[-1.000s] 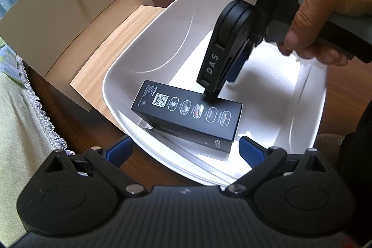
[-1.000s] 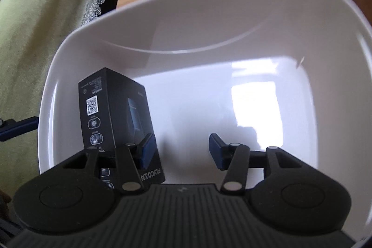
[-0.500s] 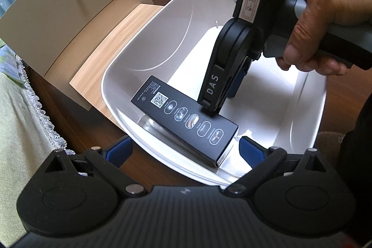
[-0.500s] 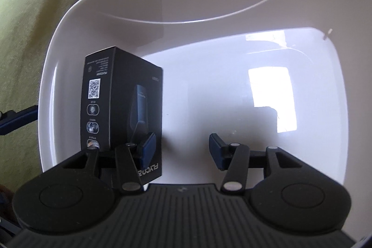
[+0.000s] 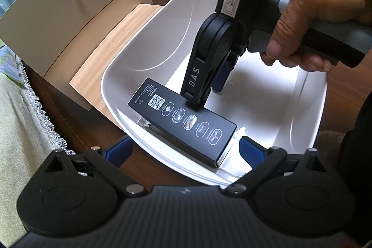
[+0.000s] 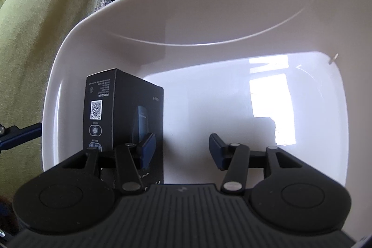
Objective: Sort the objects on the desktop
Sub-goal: 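Push the black box flat in the basin with the right gripper tip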
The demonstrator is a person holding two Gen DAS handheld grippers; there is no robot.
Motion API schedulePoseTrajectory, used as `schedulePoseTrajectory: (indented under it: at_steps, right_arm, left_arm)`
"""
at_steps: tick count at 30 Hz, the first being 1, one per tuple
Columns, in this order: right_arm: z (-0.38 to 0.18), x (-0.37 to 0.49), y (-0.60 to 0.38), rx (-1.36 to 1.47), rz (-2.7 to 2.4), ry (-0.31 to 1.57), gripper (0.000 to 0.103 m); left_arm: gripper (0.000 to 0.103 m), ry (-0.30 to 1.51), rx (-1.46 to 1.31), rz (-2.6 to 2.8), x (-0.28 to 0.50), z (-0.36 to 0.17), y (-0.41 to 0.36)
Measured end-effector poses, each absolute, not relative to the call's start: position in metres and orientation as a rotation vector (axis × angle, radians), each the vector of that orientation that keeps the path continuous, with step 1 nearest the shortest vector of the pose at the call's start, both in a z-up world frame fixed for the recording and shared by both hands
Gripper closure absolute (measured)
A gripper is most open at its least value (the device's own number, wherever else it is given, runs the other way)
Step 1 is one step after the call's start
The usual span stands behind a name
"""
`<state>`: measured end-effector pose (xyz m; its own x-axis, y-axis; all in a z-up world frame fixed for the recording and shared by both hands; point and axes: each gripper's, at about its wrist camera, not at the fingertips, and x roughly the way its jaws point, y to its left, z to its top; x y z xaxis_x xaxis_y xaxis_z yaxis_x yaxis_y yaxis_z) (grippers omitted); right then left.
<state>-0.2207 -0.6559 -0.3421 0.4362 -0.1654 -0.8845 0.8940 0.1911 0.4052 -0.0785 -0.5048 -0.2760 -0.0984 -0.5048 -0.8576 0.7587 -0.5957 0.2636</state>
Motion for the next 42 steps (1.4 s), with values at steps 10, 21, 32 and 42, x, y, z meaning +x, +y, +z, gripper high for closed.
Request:
schedulePoseTrajectory:
  at_steps: [10, 21, 32, 42]
  right_arm:
    - [-0.330, -0.233, -0.656, 1.092, -0.910, 0.771, 0.056]
    - [-0.328, -0.230, -0.658, 1.088, -0.883, 0.781, 0.056]
    - [-0.320, -0.230, -0.659, 1.065, -0.895, 0.762, 0.055]
    - [-0.314, -0.233, -0.655, 1.065, -0.902, 0.758, 0.054]
  left_arm:
    - [0.004, 0.310, 1.286, -1.822, -0.089, -0.269, -0.493]
    - [0.004, 0.306, 1.293, -1.820, -0.105, -0.274, -0.492]
    - [0.004, 0.307, 1.284, -1.820, -0.108, -0.276, -0.491]
    - [0.004, 0.317, 1.266, -1.819, -0.085, -0.261, -0.495]
